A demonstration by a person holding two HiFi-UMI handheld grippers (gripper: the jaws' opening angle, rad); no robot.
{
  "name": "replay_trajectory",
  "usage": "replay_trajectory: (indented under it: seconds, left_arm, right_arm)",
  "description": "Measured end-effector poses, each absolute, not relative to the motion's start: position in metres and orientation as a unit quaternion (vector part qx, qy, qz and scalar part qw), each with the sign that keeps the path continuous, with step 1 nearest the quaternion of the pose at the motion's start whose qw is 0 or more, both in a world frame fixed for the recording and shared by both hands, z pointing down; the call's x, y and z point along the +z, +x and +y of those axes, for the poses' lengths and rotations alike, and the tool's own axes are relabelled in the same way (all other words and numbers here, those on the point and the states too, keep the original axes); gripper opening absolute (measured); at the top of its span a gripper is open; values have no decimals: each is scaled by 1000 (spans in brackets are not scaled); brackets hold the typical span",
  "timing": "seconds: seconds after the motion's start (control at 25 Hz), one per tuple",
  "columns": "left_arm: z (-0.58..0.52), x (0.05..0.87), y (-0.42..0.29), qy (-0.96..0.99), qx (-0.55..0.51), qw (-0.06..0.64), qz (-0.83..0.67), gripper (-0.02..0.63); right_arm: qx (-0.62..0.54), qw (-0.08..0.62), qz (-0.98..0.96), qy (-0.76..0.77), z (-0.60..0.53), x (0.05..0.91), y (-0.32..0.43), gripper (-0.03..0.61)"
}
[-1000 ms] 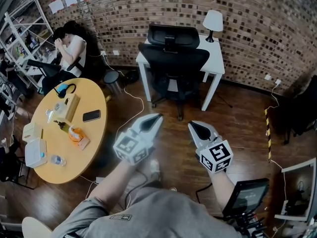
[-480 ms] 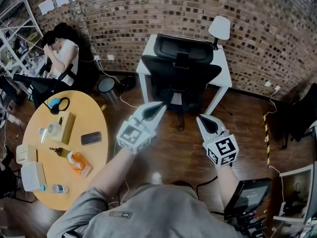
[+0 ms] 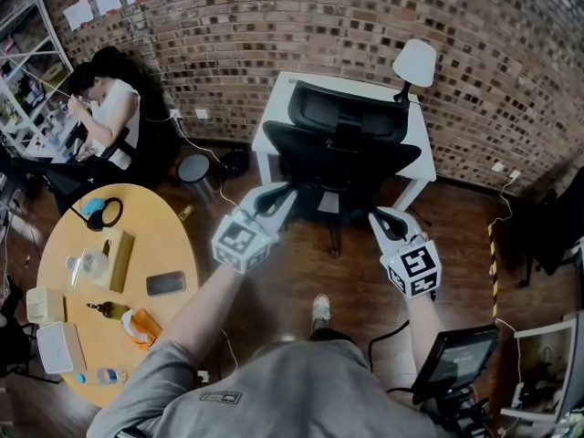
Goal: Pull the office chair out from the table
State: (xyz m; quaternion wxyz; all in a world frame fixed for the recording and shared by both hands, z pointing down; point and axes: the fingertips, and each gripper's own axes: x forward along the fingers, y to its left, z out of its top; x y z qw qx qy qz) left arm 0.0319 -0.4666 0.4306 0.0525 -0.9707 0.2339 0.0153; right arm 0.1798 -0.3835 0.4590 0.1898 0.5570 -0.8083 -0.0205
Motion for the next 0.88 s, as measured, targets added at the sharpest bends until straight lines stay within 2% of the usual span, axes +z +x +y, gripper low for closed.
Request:
replay_trajectory:
  seconds: [0.04,0.12,0.28,0.56,0.88]
  left_arm:
    - [-482,437,34,-970,3,57,236,13]
    - [-512,449,41,-968,-23,67,241,101]
    - [-567,463,57,-965,-58,85,242,178]
    - [-633,472,86,-962,-89,92,243,240]
    - [-680,502,91,-944,-184,135,237,308]
  right_arm:
    - [-25,199,-807,555,-396,463,187,44]
    - [-31,221,-805,550,-419,473,203,84]
    - [-46,261,-796,545,-460,482,241,152]
    - [-41,294,-785,543,-513,489,307,236]
    - [-77,394,-758,514,-557,511,352,297]
